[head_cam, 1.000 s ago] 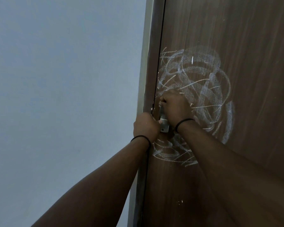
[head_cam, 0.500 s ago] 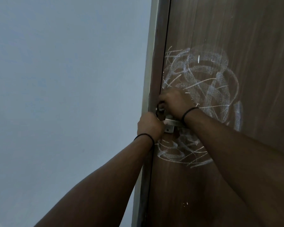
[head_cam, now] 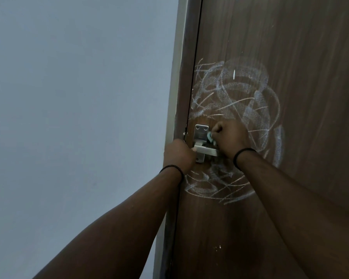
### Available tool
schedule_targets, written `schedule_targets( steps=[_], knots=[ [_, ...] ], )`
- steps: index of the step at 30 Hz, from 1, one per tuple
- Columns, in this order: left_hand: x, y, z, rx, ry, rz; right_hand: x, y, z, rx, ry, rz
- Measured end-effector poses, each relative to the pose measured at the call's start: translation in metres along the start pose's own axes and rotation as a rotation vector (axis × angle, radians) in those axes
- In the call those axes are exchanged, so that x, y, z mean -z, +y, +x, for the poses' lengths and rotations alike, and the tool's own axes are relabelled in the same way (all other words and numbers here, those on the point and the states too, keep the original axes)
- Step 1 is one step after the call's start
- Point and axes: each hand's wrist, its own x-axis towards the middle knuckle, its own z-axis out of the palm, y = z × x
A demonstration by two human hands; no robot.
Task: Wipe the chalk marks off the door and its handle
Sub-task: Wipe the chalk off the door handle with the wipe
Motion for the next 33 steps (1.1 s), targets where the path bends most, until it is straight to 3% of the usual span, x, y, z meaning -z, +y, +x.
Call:
schedule_targets(
  steps=[3, 7, 9, 13, 14, 18, 22, 24, 26, 28, 33],
  knots=[
    [0.000, -0.001, 0.000, -0.007, -0.002, 0.008, -0.002, -0.005, -0.006, -0.013, 0.188, 0.142],
    [-0.001, -0.002, 0.001, -0.009, -0.011, -0.013, -0.002, 0.004, -0.008, 0.003, -0.135, 0.017],
    [-0.001, -0.002, 0.001, -0.013, -0.016, -0.014, 0.002, 0.008, -0.004, -0.038, -0.191, 0.018],
    [0.000, -0.004, 0.000, -0.001, -0.012, -0.037, -0.003, -0.002, -0.009, 0.013, 0.150, 0.156],
    [0.000, -0.004, 0.001, -0.001, -0.012, -0.034, -0.006, -0.004, -0.011, 0.058, 0.158, 0.159],
    [0.000, -0.003, 0.001, -0.003, -0.008, -0.017, -0.015, -0.007, -0.013, 0.132, -0.065, -0.051],
    [0.001, -0.003, 0.000, -0.006, -0.010, -0.008, -0.010, -0.013, -0.011, 0.116, 0.164, 0.023],
    [0.001, -0.003, 0.000, -0.004, -0.019, -0.006, -0.005, -0.013, -0.009, 0.129, 0.120, 0.022],
    [0.002, -0.002, 0.000, -0.002, -0.026, -0.005, 0.000, -0.010, -0.009, 0.100, -0.094, -0.060],
    [0.003, -0.001, -0.002, -0.005, -0.033, -0.008, 0.008, -0.001, -0.008, 0.009, -0.185, -0.103],
    [0.005, 0.000, -0.007, -0.002, -0.039, -0.029, 0.014, 0.017, -0.020, -0.144, -0.012, 0.178]
  ],
)
